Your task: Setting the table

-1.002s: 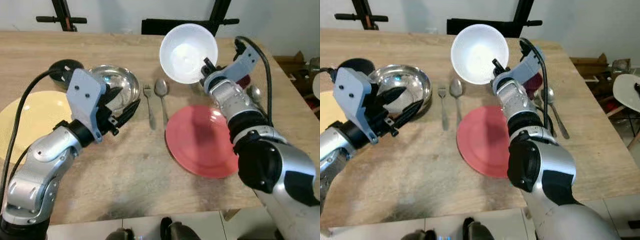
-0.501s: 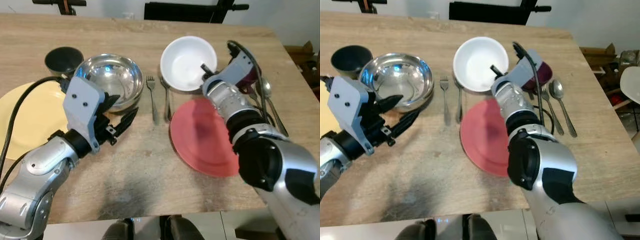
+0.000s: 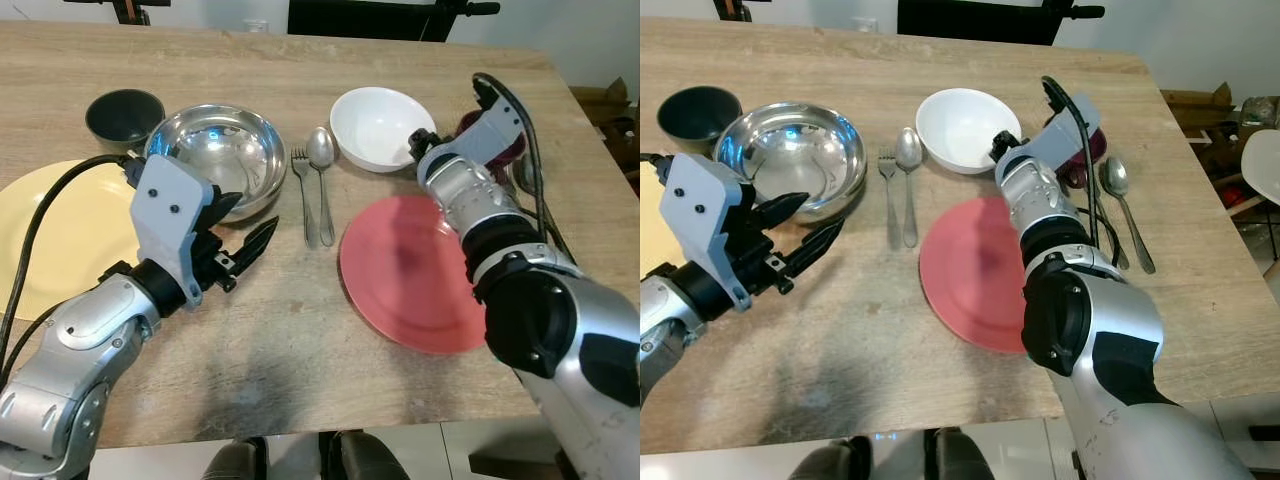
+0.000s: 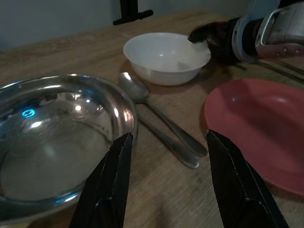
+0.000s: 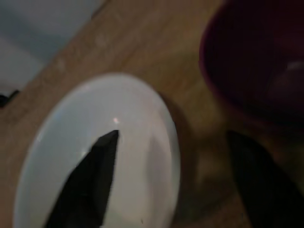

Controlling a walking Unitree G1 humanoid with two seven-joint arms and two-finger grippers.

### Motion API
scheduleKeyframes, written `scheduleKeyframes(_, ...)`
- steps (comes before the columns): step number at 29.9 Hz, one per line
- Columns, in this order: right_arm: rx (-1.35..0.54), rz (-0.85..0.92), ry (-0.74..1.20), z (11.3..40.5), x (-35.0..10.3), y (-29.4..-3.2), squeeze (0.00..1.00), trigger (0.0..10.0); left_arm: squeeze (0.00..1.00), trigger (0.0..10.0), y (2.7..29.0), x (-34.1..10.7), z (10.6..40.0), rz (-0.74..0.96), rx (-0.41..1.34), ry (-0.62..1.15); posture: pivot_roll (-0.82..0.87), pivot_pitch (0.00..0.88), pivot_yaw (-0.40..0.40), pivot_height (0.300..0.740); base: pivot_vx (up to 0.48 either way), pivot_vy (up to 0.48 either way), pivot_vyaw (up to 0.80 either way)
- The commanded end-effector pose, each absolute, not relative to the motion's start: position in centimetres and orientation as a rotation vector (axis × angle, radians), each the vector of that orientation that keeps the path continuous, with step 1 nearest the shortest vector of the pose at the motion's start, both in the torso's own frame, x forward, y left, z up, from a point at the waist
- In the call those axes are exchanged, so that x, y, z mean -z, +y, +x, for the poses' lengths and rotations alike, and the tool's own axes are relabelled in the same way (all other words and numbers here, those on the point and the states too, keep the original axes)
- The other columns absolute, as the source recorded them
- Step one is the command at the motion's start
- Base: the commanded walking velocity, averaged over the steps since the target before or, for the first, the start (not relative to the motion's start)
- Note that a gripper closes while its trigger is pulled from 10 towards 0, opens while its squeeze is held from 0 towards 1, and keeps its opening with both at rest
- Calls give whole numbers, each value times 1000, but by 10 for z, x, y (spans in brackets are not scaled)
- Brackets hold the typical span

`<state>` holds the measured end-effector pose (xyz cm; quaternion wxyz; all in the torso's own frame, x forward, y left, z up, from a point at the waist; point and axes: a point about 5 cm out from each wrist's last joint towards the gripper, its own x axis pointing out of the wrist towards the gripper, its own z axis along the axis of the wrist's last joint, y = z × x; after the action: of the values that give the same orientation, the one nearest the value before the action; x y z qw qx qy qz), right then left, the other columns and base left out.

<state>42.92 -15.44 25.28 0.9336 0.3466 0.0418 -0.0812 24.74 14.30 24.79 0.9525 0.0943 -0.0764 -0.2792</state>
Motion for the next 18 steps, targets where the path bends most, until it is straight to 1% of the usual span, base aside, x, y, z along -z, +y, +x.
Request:
scheduleKeyframes(1, 182, 733, 38, 430, -266, -160, 39, 10000, 0, 10000, 139, -245, 248, 176, 593, -145, 28, 189, -12, 740, 0, 0, 0)
scheduleKeyframes(2, 182, 733, 38, 430, -266, -160, 39, 10000, 0, 10000, 139, -245, 248, 176, 593, -145, 28, 189, -12, 740, 0, 0, 0)
scheduleKeyframes(3, 176, 745, 23, 430, -272, -161, 0, 10000, 0, 10000, 138, -244, 249, 175, 596, -145, 24, 184, -9, 740, 0, 0, 0)
scheduleKeyframes(5, 137, 801, -12, 431, -285, -159, 0, 10000, 0, 10000, 136, -244, 251, 172, 604, -147, 16, 177, -5, 740, 0, 0, 0)
scheduleKeyframes(6, 137, 801, -12, 431, -285, -159, 0, 10000, 0, 10000, 136, -244, 251, 172, 604, -147, 16, 177, -5, 740, 0, 0, 0)
scheduleKeyframes(10, 32, 905, -46, 432, -301, -153, 0, 10000, 0, 10000, 135, -244, 259, 163, 598, -160, -13, 152, 2, 740, 0, 0, 0)
scheduleKeyframes(15, -6, 920, -42, 430, -298, -152, 0, 10000, 0, 10000, 136, -242, 270, 147, 546, -164, -33, 139, 8, 740, 0, 0, 0)
scheduleKeyframes(18, -22, 883, -51, 425, -292, -154, 0, 10000, 0, 10000, 137, -241, 276, 145, 520, -169, -39, 133, 10, 740, 0, 0, 0)
